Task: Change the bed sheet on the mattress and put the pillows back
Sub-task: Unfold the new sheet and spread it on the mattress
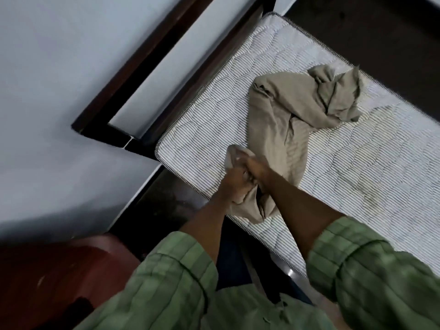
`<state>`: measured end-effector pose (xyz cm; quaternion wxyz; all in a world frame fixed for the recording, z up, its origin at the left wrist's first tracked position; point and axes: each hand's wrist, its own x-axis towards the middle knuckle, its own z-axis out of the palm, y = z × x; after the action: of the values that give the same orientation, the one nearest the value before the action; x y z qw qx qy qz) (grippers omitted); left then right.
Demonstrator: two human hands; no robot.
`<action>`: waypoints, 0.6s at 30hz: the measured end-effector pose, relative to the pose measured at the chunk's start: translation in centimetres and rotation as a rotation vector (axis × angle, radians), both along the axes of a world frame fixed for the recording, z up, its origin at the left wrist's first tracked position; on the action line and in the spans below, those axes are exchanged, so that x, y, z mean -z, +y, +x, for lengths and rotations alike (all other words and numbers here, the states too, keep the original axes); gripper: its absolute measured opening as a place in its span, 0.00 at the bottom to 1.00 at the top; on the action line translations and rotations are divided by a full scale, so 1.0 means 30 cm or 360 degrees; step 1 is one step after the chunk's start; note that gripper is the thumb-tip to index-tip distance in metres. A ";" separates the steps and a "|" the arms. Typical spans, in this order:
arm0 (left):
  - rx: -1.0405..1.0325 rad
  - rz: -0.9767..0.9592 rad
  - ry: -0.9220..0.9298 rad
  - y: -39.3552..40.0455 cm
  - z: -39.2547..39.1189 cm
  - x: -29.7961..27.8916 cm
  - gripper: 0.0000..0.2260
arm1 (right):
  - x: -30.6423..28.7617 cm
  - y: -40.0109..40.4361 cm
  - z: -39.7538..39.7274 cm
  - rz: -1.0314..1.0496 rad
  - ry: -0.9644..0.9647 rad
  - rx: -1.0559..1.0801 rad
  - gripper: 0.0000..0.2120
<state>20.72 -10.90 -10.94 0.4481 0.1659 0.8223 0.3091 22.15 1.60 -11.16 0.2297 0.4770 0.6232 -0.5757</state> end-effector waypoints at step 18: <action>-0.0559 0.0190 0.0923 0.097 0.397 -0.601 0.29 | -0.786 0.329 0.464 -0.0261 0.0530 -0.0045 0.20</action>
<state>32.63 -8.00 7.10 0.1251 0.1286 0.9118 0.3693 36.07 11.46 12.43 0.1696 0.3459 0.6102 -0.6922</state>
